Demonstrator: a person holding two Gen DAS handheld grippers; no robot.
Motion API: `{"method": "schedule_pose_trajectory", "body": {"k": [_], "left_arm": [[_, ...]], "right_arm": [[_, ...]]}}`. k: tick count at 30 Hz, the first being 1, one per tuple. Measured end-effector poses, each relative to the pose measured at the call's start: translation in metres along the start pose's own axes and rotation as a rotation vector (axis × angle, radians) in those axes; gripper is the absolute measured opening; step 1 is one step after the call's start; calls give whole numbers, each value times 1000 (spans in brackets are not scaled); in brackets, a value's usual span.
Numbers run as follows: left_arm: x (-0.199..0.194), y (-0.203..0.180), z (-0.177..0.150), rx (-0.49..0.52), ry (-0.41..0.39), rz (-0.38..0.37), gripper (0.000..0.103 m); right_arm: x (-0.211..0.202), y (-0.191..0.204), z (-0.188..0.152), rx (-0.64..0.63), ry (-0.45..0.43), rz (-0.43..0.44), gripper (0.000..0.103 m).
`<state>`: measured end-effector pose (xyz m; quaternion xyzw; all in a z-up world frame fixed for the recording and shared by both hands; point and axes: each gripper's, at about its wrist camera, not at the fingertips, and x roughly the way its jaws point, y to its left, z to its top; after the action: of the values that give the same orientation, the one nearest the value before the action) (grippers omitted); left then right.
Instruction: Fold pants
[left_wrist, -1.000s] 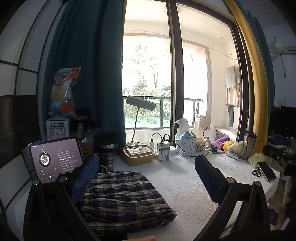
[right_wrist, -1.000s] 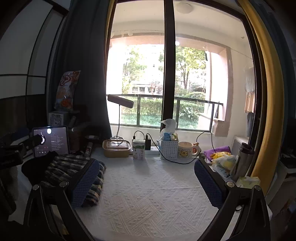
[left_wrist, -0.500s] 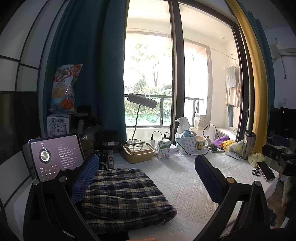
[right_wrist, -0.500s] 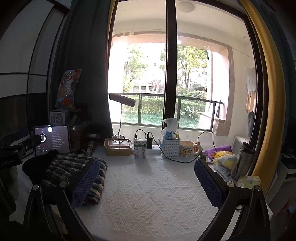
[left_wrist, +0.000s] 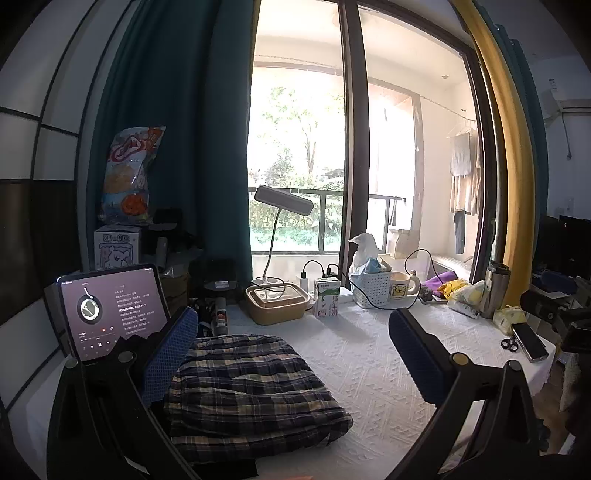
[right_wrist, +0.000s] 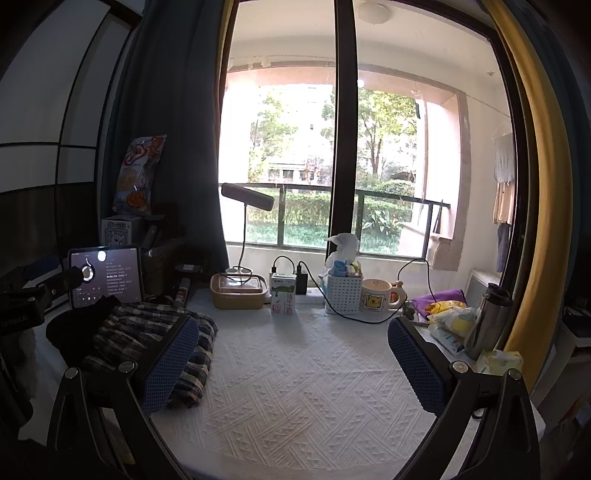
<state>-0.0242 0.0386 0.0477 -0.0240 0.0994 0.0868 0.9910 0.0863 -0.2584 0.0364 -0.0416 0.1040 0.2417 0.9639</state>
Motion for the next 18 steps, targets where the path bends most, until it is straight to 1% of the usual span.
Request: {"method": "schedule_pose_trajectory", "body": {"k": [18], "left_arm": [[-1,-2,-1,4,0,-3,102]], "right_arm": [[-1,-1,0,0,2,-2,103]]}}
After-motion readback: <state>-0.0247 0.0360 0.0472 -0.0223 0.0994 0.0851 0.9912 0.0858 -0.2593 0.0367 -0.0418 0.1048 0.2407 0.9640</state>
